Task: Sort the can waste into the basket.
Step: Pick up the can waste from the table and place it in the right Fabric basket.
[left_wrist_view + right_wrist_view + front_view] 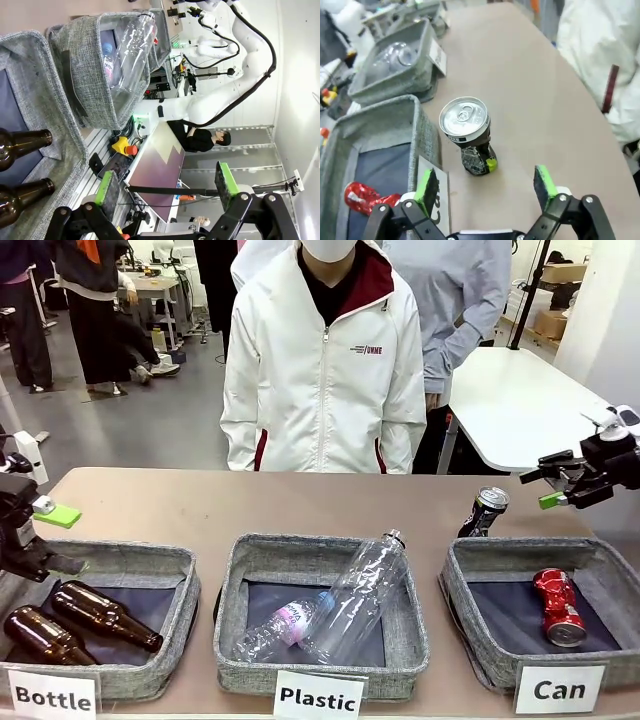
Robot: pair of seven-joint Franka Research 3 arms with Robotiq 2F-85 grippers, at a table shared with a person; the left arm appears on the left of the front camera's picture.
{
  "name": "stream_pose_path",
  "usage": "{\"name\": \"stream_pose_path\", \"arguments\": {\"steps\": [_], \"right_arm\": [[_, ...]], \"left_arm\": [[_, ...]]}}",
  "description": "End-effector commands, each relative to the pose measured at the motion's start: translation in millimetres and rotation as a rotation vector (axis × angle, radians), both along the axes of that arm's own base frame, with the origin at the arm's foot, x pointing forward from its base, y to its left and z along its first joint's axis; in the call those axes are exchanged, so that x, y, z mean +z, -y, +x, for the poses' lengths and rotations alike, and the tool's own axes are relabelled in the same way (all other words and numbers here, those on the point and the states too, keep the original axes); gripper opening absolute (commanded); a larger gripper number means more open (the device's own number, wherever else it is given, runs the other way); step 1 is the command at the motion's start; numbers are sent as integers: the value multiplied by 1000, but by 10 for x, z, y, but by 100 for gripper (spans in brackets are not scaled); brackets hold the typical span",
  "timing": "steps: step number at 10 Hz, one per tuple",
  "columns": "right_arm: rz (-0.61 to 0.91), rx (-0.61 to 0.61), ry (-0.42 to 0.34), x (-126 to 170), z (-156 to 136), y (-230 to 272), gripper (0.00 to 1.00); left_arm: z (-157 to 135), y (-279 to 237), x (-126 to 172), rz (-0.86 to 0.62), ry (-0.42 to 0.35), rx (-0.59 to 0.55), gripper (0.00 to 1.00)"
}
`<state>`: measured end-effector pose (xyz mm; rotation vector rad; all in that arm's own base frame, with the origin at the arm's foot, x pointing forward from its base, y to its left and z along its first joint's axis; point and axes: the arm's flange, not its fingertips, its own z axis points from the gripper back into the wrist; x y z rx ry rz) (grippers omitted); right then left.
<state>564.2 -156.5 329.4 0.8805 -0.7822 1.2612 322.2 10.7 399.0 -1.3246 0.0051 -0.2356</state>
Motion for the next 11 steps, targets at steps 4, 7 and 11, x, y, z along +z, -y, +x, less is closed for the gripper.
{"name": "stream_pose_path", "arguments": {"steps": [4, 7, 11], "right_arm": [[-94, 102, -27, -323, 215, -299, 100], [-78, 124, -39, -503, 276, -458, 100], [-24, 158, -61, -666, 305, -655, 100]], "left_arm": [[-14, -33, 3, 6, 12, -5, 100], [-14, -33, 3, 6, 12, -5, 100], [-14, -33, 3, 6, 12, -5, 100]]}}
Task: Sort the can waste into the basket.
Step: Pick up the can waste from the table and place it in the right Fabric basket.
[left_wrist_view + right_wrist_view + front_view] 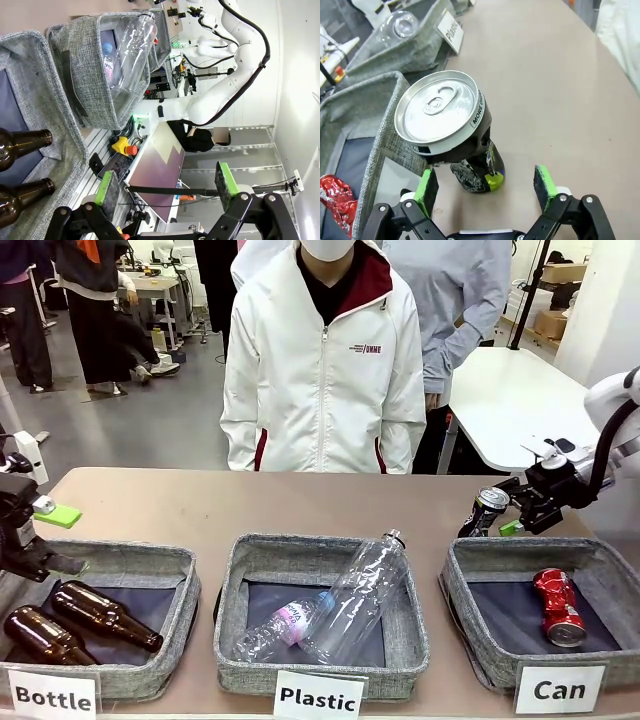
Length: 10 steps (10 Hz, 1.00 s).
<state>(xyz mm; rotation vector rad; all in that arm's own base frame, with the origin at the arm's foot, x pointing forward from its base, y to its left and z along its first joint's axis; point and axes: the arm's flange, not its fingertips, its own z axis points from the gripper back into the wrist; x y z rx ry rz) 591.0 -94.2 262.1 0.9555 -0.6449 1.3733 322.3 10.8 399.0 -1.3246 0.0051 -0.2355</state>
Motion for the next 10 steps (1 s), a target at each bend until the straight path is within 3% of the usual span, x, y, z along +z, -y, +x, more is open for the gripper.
{"name": "stream_pose_path", "arguments": {"steps": [1, 7, 8, 9, 10], "right_arm": [[37, 9, -6, -20, 38, -70, 100], [237, -7, -71, -107, 58, -281, 100], [275, 11, -101, -93, 54, -275, 47], [277, 9, -110, -84, 53, -270, 48], [268, 4, -110, -78, 46, -281, 0]], "left_arm": [[-14, -33, 4, 6, 13, -5, 100], [-14, -33, 4, 6, 13, -5, 100], [-14, -33, 4, 6, 13, -5, 100], [-14, -33, 4, 6, 13, -5, 100], [-14, -33, 4, 6, 13, -5, 100]]}}
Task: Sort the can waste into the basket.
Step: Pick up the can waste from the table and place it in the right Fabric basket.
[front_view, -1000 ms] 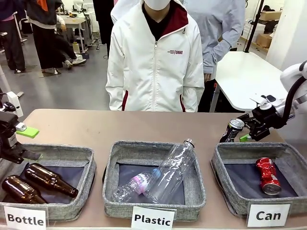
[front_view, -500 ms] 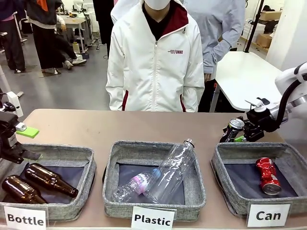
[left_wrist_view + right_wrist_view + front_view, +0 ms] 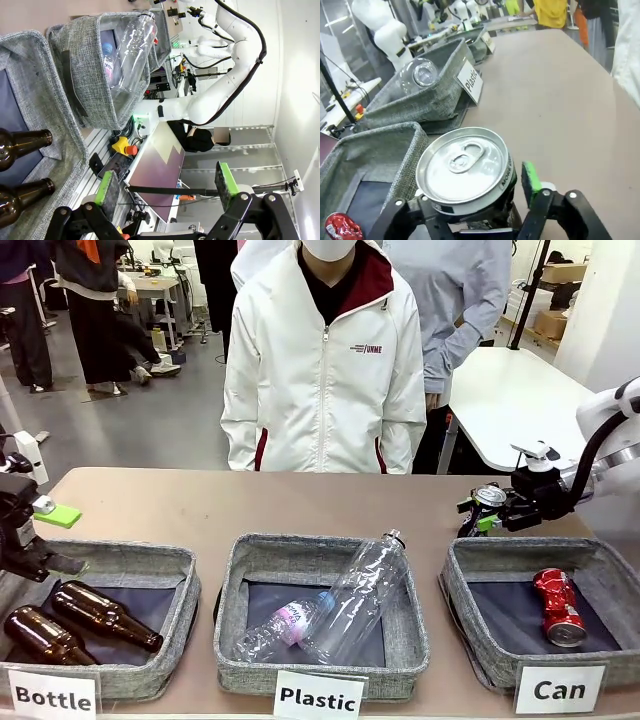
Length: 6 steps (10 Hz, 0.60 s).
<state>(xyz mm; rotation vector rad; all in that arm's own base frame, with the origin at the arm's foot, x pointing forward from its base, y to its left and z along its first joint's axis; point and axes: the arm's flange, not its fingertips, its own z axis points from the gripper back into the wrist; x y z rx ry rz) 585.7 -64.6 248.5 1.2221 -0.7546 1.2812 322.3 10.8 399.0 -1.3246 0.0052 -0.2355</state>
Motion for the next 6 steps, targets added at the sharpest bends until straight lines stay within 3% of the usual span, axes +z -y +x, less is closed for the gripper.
{"name": "stream_pose_path", "arguments": {"steps": [1, 2, 3, 5, 6], "right_arm": [[8, -17, -22, 74, 89, 6, 0], [14, -7, -17, 123, 60, -5, 0], [26, -6, -16, 191, 22, -8, 18], [1, -5, 74, 506, -157, -21, 0], [-45, -14, 163, 822, -325, -23, 0]], "left_arm": [[-14, -33, 4, 6, 13, -5, 100], [-14, -33, 4, 6, 13, -5, 100], [-14, -33, 4, 6, 13, -5, 100], [-14, -33, 4, 6, 13, -5, 100], [-14, -33, 4, 6, 13, -5, 100]]}}
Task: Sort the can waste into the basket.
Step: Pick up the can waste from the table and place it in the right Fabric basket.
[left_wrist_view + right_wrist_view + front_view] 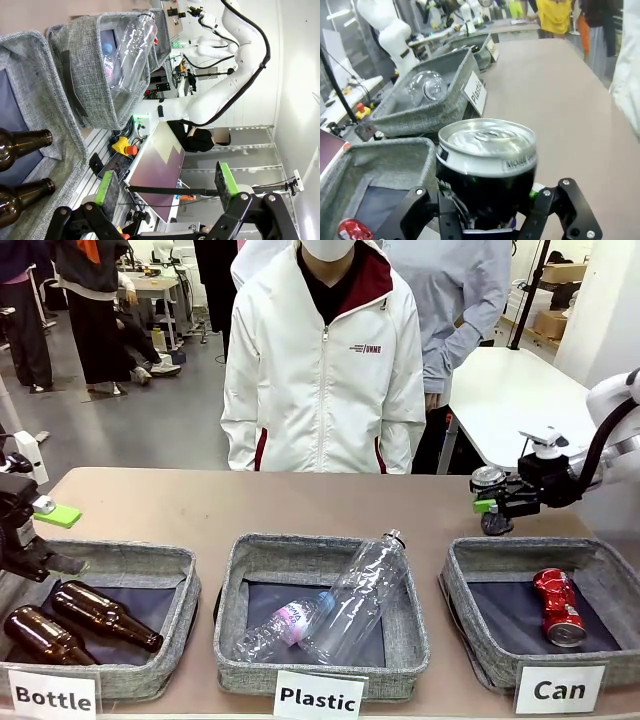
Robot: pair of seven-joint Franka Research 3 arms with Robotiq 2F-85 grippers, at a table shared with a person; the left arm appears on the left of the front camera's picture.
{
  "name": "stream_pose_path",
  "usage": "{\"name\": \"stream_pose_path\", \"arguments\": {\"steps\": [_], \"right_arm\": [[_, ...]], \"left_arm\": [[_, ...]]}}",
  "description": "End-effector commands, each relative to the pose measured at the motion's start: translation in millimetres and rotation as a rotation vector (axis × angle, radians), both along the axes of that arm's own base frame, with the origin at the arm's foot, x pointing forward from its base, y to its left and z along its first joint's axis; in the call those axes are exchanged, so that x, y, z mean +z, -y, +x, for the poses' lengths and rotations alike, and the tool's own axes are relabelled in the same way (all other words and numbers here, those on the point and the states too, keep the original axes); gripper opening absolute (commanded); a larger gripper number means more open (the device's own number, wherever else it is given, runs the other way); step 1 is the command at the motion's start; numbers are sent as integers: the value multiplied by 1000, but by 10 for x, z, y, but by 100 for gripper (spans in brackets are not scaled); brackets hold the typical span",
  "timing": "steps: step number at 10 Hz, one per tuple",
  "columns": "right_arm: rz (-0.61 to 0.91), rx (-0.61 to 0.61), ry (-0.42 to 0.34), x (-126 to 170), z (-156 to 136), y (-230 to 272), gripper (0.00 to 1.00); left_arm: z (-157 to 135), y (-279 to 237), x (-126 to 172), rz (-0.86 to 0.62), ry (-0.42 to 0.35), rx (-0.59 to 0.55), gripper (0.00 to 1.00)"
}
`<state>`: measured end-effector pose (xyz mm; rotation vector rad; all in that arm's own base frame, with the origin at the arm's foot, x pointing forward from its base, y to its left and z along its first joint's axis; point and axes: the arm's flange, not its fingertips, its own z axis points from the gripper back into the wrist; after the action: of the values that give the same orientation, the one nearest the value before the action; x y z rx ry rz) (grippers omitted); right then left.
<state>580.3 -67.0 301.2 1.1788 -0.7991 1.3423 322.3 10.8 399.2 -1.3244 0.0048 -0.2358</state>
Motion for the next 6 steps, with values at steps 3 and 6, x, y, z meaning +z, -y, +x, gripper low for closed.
{"name": "stream_pose_path", "arguments": {"steps": [3, 6], "right_arm": [[-257, -86, 215, 1189, -881, -110, 0], [-592, -44, 182, 1467, -1557, -217, 0]], "left_arm": [[-15, -32, 2, 6, 12, -5, 100], [-15, -32, 2, 6, 12, -5, 100]]}}
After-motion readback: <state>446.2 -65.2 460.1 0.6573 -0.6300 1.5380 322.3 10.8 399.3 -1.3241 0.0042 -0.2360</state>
